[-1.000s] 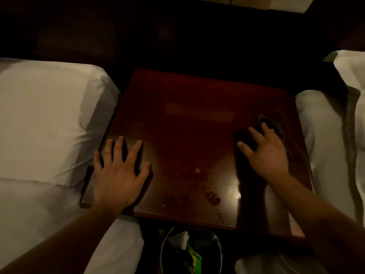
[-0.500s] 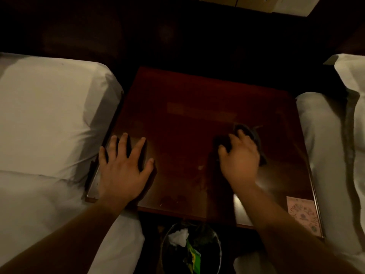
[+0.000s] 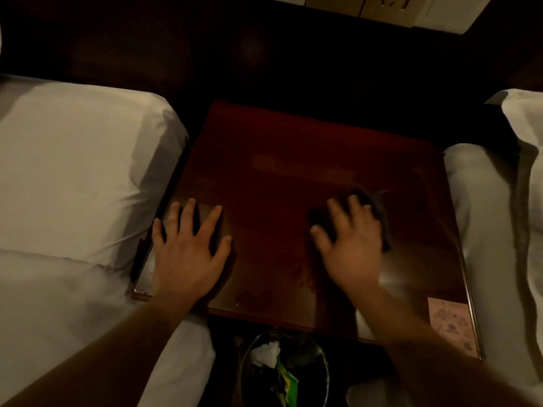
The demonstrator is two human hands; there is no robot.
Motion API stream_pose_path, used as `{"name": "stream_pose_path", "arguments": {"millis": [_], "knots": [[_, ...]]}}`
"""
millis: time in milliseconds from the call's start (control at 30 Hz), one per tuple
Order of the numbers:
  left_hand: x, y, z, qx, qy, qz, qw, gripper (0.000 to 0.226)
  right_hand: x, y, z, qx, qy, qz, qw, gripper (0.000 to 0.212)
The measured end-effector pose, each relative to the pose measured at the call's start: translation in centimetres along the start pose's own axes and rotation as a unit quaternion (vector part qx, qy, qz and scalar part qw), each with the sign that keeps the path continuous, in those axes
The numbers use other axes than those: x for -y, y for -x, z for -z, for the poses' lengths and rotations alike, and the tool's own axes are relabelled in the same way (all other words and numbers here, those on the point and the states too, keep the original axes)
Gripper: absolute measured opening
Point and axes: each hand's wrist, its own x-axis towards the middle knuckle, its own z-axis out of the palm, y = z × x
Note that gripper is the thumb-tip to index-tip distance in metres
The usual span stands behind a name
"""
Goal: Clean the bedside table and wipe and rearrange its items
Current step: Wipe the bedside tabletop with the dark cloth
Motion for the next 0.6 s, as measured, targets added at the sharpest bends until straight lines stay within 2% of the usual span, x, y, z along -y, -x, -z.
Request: {"name": "stream_pose_path", "arguments": {"millis": [33, 100, 167, 200, 233, 333, 367, 400, 467, 533, 600], "knots": [[0.0, 0.0, 0.2, -0.001, 0.011, 0.003, 1.000, 0.064, 1.8, 1.9, -1.0, 0.004, -0.004, 0.083, 0.997, 0.062], [0.1, 0.1, 0.5, -0.017, 0.046, 0.010, 0.999, 0.063, 3.5, 5.3, -2.4, 0.038, 0.000, 0.273, 0.961, 0.060], [0.3, 0.2, 0.4, -0.035, 0.085, 0.014, 0.996, 0.063, 2.6, 3.4, -2.4, 0.072, -0.003, 0.379, 0.923, 0.062], [0.4, 0.3, 0.3, -0.044, 0.097, 0.016, 0.994, 0.063, 1.9, 1.3, -2.4, 0.067, 0.010, 0.382, 0.922, 0.065], [0.5, 0.3, 0.2, -0.051, 0.103, 0.017, 0.993, 0.062, 1.7, -1.0, -2.2, 0.058, 0.017, 0.347, 0.936, 0.067], [0.5, 0.1, 0.0, -0.052, 0.096, 0.015, 0.994, 0.060, 3.8, -6.7, -1.6, 0.047, -0.001, 0.139, 0.989, 0.073], [0.4, 0.1, 0.1, -0.048, 0.091, 0.012, 0.995, 0.060, 5.4, -6.9, -1.9, 0.041, 0.004, 0.095, 0.995, 0.074], [0.3, 0.0, 0.1, -0.044, 0.084, 0.011, 0.995, 0.060, 7.0, -6.2, -2.3, 0.035, 0.008, 0.088, 0.996, 0.073], [0.3, 0.0, 0.2, -0.032, 0.072, 0.014, 0.997, 0.061, 9.8, -2.8, -2.9, 0.041, -0.009, 0.188, 0.981, 0.067], [0.5, 0.0, 0.2, -0.030, 0.079, 0.014, 0.996, 0.063, 9.9, 0.7, -3.5, 0.064, -0.004, 0.336, 0.940, 0.061], [0.7, 0.0, 0.3, -0.027, 0.103, 0.018, 0.994, 0.063, 8.1, 0.7, -3.2, 0.090, 0.008, 0.421, 0.903, 0.062]]}}
